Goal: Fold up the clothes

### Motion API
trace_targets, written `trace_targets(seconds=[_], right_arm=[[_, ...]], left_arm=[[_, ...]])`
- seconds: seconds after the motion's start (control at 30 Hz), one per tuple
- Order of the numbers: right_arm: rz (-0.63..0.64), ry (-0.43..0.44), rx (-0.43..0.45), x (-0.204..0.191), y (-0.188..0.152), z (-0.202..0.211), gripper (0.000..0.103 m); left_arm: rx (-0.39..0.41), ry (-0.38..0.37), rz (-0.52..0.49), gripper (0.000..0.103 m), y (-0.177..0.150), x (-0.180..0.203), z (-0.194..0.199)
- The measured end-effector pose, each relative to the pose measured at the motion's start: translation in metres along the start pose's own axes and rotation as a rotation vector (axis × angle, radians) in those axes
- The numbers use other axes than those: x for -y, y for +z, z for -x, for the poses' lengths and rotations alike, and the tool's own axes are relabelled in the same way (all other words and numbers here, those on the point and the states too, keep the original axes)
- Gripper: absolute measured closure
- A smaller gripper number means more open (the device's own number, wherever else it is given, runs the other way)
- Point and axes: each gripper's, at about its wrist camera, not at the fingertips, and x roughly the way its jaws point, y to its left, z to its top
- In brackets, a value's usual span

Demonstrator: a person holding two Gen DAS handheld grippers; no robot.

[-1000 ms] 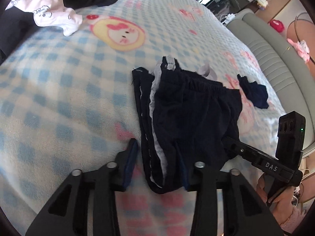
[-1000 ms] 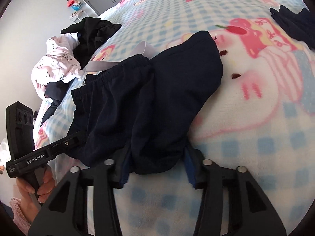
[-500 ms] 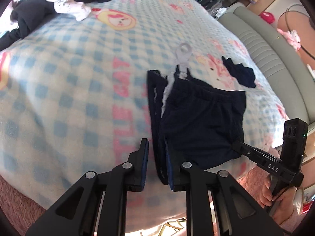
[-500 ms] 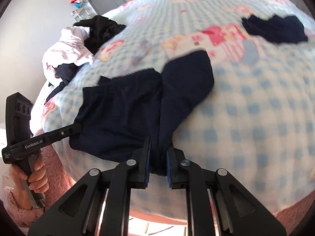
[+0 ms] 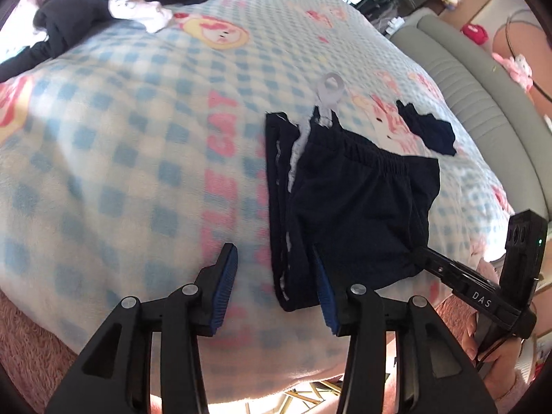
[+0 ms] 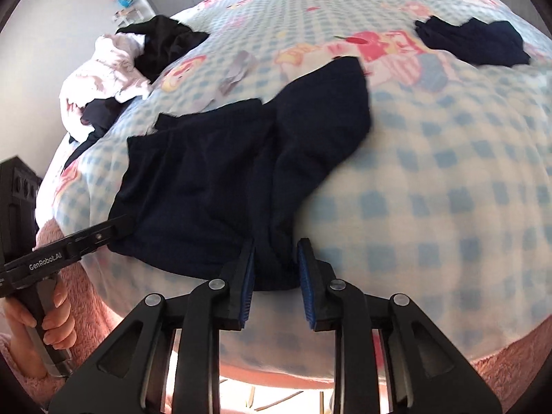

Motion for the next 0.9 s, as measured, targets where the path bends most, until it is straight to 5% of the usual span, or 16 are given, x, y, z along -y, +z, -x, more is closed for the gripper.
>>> trace_targets(seconds=[0.1,0.2,0.33,0.4,0.5,0.63,0.73,0.9], right_arm=[[-0.051,-0.063,0.087,0.017,0.002,0.028,0.071],[-0.063,0.020,0.113,0.017,0.000,0.036,0.070],[0.006,0.124,0.017,-0.006,-0.004,0.010,0.070],[0.023,0.061,-0.004,-0.008,-0.008,0.004,0.070],[-0.030,0.021,0.004,0.008,-0.009,0.003,0.070],[-0.044,0.090,0.033,0.008,-0.009,0.012,0.066],[-0.008,0.077,-0.013,-0.001,-0.013,-0.002,0.064],[0.003,0.016,-0.006,0.000,-0.014,-0.003,0.070]], left_arm=[[0.041,-0.080,0.049,0.058,0.000,-0.011,0.013],[0.014,-0.159,0.038,0.057,-0.002,-0.006,0.010],[-0.049,-0.068,0.015,0.058,-0.013,0.004,-0.002],[-0.049,-0.025,0.016,0.058,-0.016,0.006,-0.002],[-0.019,-0.041,0.041,0.059,-0.015,0.000,0.005],[-0.087,-0.170,0.095,0.060,-0.016,-0.007,-0.006],[-0.081,-0.152,0.066,0.079,-0.016,-0.002,-0.009],[-0.021,-0.038,-0.048,0.086,-0.016,0.013,0.001]])
